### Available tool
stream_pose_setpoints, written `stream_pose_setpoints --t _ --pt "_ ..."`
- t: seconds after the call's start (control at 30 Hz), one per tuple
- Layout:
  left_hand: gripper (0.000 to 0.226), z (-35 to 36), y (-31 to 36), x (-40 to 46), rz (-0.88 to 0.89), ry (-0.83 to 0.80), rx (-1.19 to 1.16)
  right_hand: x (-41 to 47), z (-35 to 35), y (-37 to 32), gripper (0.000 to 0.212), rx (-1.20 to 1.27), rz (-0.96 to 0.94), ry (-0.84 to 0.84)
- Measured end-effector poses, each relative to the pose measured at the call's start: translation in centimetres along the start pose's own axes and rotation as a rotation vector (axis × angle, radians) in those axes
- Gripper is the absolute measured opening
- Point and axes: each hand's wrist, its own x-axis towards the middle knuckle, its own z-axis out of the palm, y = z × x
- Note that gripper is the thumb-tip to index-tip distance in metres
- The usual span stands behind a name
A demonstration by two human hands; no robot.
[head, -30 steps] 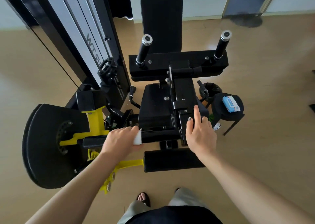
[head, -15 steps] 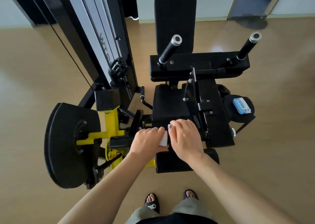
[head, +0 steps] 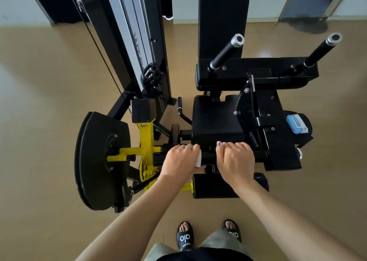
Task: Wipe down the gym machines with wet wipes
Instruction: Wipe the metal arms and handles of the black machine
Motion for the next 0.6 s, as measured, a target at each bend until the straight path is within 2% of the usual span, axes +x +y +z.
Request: stream_pose_setpoints --t 0.13,0.27,0.43,0.53,0.6 --pt "0.057 0.9 -3.7 -1.7 0.071 0.061 -0.048 0.3 -0.3 -0.4 0.063 0.042 0.025 -0.006" --pt "0.057 1.3 -7.6 -3.6 0.042 0.087 -0.115 1.1 -0.9 -3.3 0.057 0.056 -0.071 0.022" --pt "0.054 1.8 -7.2 -3.6 0.029 0.140 -0.157 1.2 -0.2 -7.8 0.070 0.018 -0.137 -0.184" --pt "0.054 1.9 -6.1 -3.5 -0.030 0.216 -0.180 1.0 0.0 -7.8 0.071 -0.022 -0.115 -0.163" --pt "0.049 1.8 -5.8 -3.8 -0.106 0.249 -0.378 1.0 0.0 -7.8 0.069 -0.016 -0.114 -0.143"
